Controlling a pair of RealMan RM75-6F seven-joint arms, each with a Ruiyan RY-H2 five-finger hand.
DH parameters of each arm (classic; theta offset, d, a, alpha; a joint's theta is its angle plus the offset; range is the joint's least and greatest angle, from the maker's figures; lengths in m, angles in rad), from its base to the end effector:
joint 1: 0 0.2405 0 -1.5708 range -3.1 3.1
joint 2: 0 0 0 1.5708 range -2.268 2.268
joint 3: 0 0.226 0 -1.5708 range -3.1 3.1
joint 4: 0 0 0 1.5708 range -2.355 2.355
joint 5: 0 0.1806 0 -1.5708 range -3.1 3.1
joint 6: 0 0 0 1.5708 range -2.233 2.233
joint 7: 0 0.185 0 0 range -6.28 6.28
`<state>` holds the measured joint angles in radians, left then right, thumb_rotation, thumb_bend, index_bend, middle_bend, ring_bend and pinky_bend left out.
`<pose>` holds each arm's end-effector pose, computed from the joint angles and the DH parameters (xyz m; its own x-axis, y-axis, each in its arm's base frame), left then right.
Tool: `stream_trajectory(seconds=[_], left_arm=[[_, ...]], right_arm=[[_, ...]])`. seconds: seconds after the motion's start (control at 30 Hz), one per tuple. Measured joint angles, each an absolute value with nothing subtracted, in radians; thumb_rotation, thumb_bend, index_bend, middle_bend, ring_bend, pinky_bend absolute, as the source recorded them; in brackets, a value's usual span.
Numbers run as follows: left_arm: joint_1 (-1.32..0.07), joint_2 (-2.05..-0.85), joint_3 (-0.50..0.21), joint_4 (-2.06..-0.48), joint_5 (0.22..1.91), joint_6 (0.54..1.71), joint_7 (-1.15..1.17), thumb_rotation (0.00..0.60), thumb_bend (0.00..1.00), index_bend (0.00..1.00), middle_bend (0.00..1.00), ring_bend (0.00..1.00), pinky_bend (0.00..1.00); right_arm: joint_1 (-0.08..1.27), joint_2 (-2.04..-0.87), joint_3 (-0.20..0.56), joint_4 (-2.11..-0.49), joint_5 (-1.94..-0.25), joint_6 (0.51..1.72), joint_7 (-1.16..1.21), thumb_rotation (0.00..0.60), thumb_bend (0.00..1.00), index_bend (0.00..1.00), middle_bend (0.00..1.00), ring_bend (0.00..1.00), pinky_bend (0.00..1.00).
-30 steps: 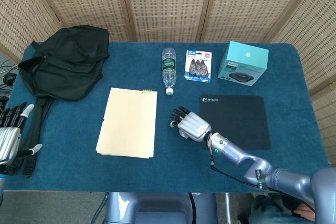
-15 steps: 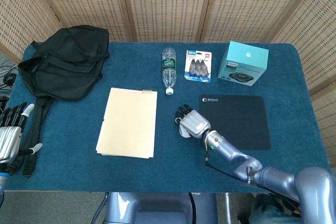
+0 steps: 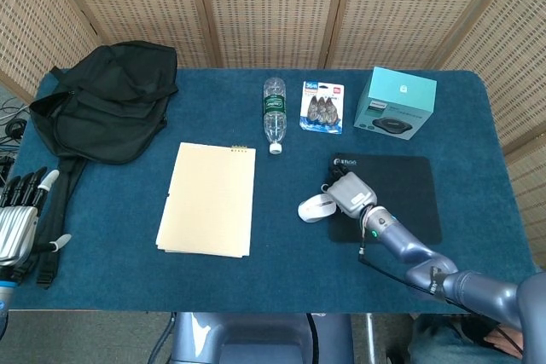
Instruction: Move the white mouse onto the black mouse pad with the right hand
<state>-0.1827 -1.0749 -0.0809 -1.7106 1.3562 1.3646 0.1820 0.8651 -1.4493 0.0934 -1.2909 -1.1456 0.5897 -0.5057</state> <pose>-0.2636 0.2463 0.1699 0.4892 0.0682 0.8695 0.8708 0.0180 -0.4914 -0.1618 -0.3782 -0.0133 0.8368 -0.2798 0.4706 -0.5396 -0.5668 0.6225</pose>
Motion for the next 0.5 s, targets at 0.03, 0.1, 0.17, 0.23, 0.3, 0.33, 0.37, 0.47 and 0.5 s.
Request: stream_trajectory(seconds=[0.03,0.1,0.17,0.23,0.3,0.33,0.37,0.47,0.5], left_arm=[[-0.183,-1.075,-0.08,-1.712,1.357,1.364,0.184,0.6,0.0,0.0,0.0,0.0,0.0],[-0.184,-1.076,-0.078,-1.714,1.36,1.364,0.189,0.6,0.0,0.0,0.0,0.0,0.0],[-0.184,-1.076,-0.077,-1.716,1.361,1.365,0.191,0.6,0.0,0.0,0.0,0.0,0.0],[-0.183,-1.076,-0.077,-1.717,1.361,1.367,0.192,0.6,0.0,0.0,0.0,0.0,0.0],[-0.183,-1.076,-0.076,-1.718,1.364,1.369,0.195,0.6,0.0,0.0,0.0,0.0,0.0],[-0.184,-1.077,-0.075,-1.718,1.364,1.368,0.198,0.6,0.0,0.0,0.0,0.0,0.0],[-0.185,-1.078,-0.074,-1.718,1.365,1.366,0.201,0.6,0.0,0.0,0.0,0.0,0.0],[-0.188,-1.08,-0.072,-1.718,1.362,1.36,0.212,0.6,0.0,0.0,0.0,0.0,0.0],[-0.188,-1.081,-0.072,-1.718,1.362,1.359,0.214,0.6,0.0,0.0,0.0,0.0,0.0]], right_arm=[[0.863,-1.432,0.09,-1.308,-1.129,0.588,-0.509,0.6,1.0,0.26,0.22,0.0,0.05],[0.857,-1.397,0.087,-1.35,-1.107,0.593,-0.507,0.6,0.97,0.22,0.1,0.0,0.02],[0.849,-1.38,0.091,-1.377,-1.108,0.607,-0.485,0.6,0.62,0.1,0.0,0.0,0.0],[0.838,-1.367,0.1,-1.394,-1.124,0.629,-0.437,0.6,0.25,0.04,0.0,0.0,0.0],[0.825,-1.355,0.113,-1.408,-1.154,0.658,-0.369,0.6,0.09,0.03,0.0,0.0,0.0],[0.82,-1.35,0.118,-1.413,-1.172,0.672,-0.333,0.6,0.04,0.03,0.0,0.0,0.0],[0.814,-1.345,0.121,-1.417,-1.194,0.685,-0.296,0.6,0.02,0.03,0.0,0.0,0.0],[0.802,-1.327,0.124,-1.422,-1.286,0.712,-0.162,0.6,0.0,0.03,0.0,0.0,0.0],[0.8,-1.322,0.12,-1.42,-1.328,0.717,-0.112,0.6,0.0,0.03,0.0,0.0,0.0]])
